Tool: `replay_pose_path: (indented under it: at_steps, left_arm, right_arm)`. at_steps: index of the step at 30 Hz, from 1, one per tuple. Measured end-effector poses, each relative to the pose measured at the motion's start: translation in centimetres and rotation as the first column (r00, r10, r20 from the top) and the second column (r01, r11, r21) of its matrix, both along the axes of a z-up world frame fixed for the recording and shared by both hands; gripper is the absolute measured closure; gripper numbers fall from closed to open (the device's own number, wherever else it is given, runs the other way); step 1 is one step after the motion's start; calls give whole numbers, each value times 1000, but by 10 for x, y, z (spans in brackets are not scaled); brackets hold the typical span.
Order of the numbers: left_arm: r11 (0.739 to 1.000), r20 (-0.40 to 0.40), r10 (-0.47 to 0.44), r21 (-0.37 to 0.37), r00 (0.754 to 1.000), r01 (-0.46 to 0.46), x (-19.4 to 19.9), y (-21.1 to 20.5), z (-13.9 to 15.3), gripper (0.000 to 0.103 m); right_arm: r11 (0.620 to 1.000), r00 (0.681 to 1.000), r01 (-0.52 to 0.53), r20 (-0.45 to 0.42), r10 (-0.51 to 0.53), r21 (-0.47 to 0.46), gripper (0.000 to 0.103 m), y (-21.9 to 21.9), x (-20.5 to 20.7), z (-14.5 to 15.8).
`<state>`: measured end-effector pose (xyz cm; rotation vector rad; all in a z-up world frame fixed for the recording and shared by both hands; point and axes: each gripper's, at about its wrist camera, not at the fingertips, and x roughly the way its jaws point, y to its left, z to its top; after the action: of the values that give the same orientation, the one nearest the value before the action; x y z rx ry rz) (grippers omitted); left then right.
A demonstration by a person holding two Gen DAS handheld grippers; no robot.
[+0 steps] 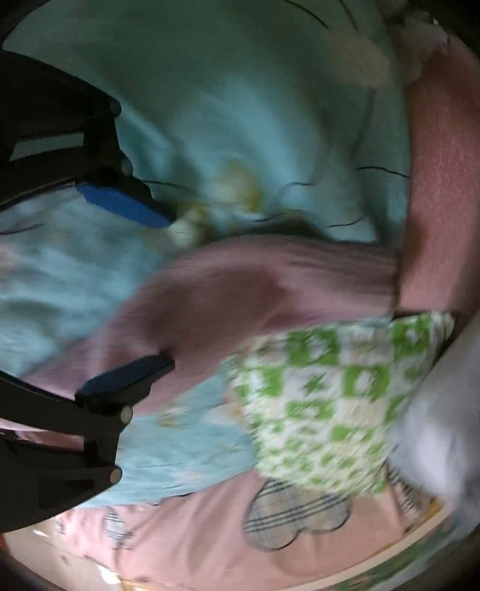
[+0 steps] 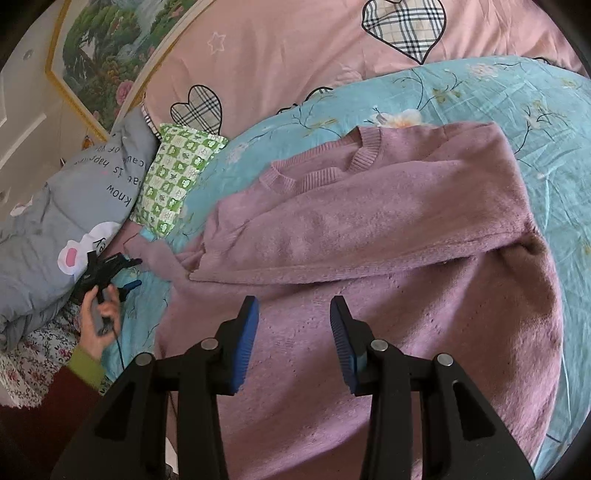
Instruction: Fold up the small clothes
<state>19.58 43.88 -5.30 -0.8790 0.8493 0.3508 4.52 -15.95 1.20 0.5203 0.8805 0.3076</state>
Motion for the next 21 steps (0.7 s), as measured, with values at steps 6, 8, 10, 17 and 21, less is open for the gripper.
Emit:
replay_pose_path:
  at_steps: [6, 8, 10, 17, 21]
  left_arm:
    - [998, 6, 43, 51, 999, -43, 28, 15, 1, 47]
    - [995, -14, 28, 97, 1000, -26, 33, 8, 4, 84]
    - [990, -17, 11, 138, 1000, -9, 35, 1, 9, 92]
    - [947, 110, -191, 282, 975, 154, 8, -90, 78, 95]
    - [898, 177, -359, 333, 916, 287, -2, -178, 120, 95]
  right_arm:
    - [1000, 999, 19, -30, -19, -1, 61, -3, 0, -6]
    - [1000, 999, 28, -37, -28, 0, 61, -4, 0, -9]
    - [999, 999, 37, -38, -37, 13, 61, -7, -1, -11]
    - [997, 998, 65, 2, -65, 44, 61, -18, -11, -6]
    - [994, 996, 93, 2, -93, 66, 61, -28, -19, -10]
